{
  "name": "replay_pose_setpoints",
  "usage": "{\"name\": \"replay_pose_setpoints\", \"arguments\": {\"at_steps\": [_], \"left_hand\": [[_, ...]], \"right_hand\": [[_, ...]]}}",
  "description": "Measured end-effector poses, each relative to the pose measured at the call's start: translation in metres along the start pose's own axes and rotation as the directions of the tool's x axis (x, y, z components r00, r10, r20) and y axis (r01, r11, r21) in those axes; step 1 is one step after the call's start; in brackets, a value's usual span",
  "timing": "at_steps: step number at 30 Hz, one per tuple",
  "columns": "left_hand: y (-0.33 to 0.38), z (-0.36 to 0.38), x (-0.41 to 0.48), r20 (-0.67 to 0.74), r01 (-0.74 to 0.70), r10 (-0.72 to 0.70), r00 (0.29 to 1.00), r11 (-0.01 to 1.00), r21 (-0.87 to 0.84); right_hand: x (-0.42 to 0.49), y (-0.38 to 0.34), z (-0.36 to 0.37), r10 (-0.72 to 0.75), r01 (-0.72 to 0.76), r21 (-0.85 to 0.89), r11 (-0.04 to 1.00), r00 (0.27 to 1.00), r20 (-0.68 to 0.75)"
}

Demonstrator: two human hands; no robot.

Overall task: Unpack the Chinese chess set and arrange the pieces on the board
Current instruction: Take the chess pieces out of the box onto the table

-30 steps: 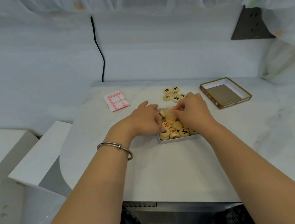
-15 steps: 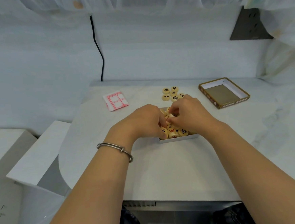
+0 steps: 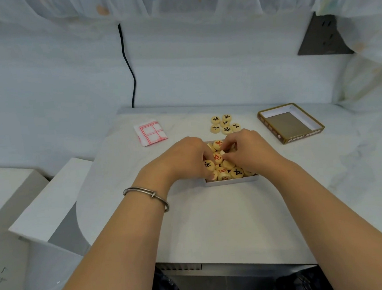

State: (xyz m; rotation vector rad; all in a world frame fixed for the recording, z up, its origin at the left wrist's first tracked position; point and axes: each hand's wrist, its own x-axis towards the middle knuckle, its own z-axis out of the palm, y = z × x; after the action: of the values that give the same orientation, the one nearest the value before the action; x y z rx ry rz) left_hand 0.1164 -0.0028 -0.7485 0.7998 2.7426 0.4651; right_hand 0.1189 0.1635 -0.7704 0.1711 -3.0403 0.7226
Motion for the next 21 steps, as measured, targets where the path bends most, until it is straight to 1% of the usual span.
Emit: {"name": "replay_pose_setpoints", "arguments": {"at_steps": [3, 7, 11, 14, 16, 18, 21], "left_hand": [[0.000, 0.003, 0.000, 0.031, -0.003, 0.003, 1.000, 1.000, 0.009], [0.000, 0.007, 0.003, 0.035, 0.027, -0.026, 0.999, 0.999, -0.023], [-0.002, 0.004, 0.001, 0.014, 0.023, -0.023, 1.000, 0.999, -0.048], [-0.011, -0.005, -0.001, -0.061, 0.054, -0.064, 0.996, 0.987, -0.152], [-0.022, -0.009, -0.002, -0.125, 0.094, -0.121, 0.985, 0.975, -0.203], [-0.029, -0.009, -0.001, -0.199, 0.138, -0.182, 0.963, 0.967, -0.215], [-0.032, -0.003, 0.007, -0.289, 0.182, -0.233, 0.929, 0.965, -0.191]], "right_hand": [[0.000, 0.001, -0.001, -0.002, 0.002, 0.008, 1.000, 1.000, 0.005], [0.000, 0.000, 0.002, 0.027, -0.028, 0.079, 0.997, 1.000, 0.016], [-0.001, -0.006, -0.001, 0.005, -0.001, 0.106, 0.994, 0.999, -0.037], [-0.004, -0.012, -0.005, -0.026, 0.030, 0.102, 0.994, 0.999, -0.033], [-0.006, -0.014, -0.004, -0.043, 0.043, 0.049, 0.998, 0.999, -0.009], [-0.006, -0.015, -0.001, -0.062, 0.063, -0.017, 0.998, 0.998, 0.017], [-0.004, -0.015, 0.001, -0.040, 0.044, -0.059, 0.997, 0.997, 0.062]]}}
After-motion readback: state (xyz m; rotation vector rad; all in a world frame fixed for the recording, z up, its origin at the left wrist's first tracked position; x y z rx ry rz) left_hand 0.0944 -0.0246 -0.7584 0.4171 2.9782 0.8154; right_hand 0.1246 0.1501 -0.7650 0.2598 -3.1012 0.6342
